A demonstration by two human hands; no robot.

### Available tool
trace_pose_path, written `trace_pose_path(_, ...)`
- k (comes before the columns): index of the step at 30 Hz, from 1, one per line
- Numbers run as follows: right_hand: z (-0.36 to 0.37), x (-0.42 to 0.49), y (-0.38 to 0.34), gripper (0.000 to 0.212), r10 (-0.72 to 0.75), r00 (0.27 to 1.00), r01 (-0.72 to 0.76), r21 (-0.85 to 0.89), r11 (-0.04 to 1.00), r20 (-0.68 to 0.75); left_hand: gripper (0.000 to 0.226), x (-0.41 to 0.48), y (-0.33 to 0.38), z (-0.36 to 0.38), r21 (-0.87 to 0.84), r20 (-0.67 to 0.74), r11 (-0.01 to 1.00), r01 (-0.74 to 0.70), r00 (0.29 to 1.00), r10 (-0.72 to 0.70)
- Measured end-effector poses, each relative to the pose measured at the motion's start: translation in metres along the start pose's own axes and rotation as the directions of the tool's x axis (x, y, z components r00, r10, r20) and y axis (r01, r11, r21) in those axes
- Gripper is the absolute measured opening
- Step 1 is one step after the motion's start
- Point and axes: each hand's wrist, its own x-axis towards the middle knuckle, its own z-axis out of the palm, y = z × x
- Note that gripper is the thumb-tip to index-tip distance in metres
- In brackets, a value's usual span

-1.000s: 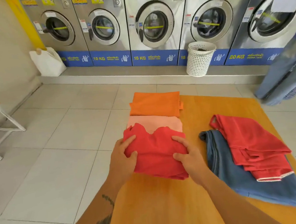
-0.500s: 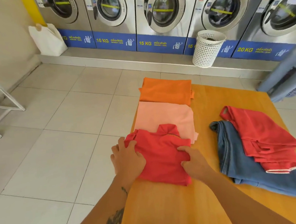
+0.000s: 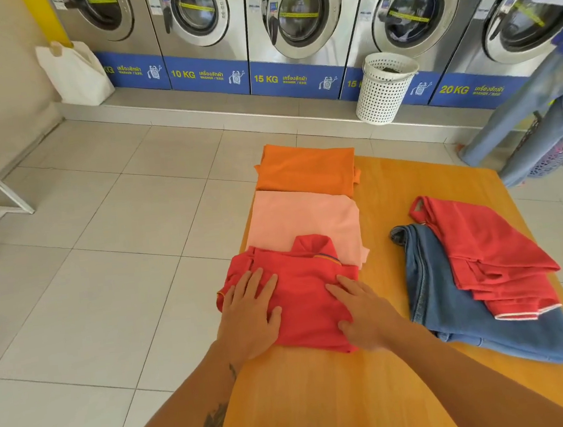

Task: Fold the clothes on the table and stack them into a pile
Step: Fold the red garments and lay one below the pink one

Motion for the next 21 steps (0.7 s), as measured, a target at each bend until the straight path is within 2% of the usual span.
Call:
trace_pose_path(3,-0.003,-0.003,0.002,0.078,-0.005,1.0,0.004,0.062,0.998,0.015,0.066,-0.001,0.006,-0.008,-0.04,-0.002,0.999,0.032,0.999,-0.032)
trace_pose_path(6,-0.012,-0.012,0.009,0.074,-0.001,0.999,0.012,0.217,0.976,-0.05,0.061,0.004,0.023,-0.021,-0.122,-0.093,0.991,0.054,0.994,-0.066)
trace_pose_path(9,-0.034,-0.035,0.033,0.066,0.035,0.985,0.034,0.386,0.922,-0.171,0.056,0.02,0.055,-0.035,-0.169,-0.212,0.986,-0.013,0.977,-0.023)
trace_pose_path(12,-0.054,-0.058,0.088,0.059,0.179,0.938,-0.028,0.45,0.893,-0.298,0.052,0.043,0.106,-0.036,-0.261,-0.267,0.958,-0.115,0.963,0.043)
trace_pose_path(15,-0.069,-0.082,0.155,0.06,0.389,0.83,-0.178,0.47,0.864,-0.401,0.05,0.059,0.173,-0.024,-0.356,-0.205,0.916,-0.184,0.972,0.115)
trace_pose_path(17,-0.079,-0.101,0.194,0.062,0.509,0.76,-0.305,0.469,0.829,-0.405,0.052,0.064,0.219,-0.009,-0.361,-0.142,0.902,-0.236,0.97,0.197)
trace_pose_path(19,-0.087,-0.116,0.228,0.066,0.575,0.747,-0.383,0.49,0.783,-0.334,0.054,0.068,0.262,0.01,-0.366,-0.061,0.892,-0.265,0.963,0.261)
trace_pose_path(21,-0.089,-0.123,0.261,0.07,0.602,0.754,-0.391,0.556,0.734,-0.264,0.061,0.072,0.299,0.026,-0.359,0.033,0.895,-0.266,0.954,0.297)
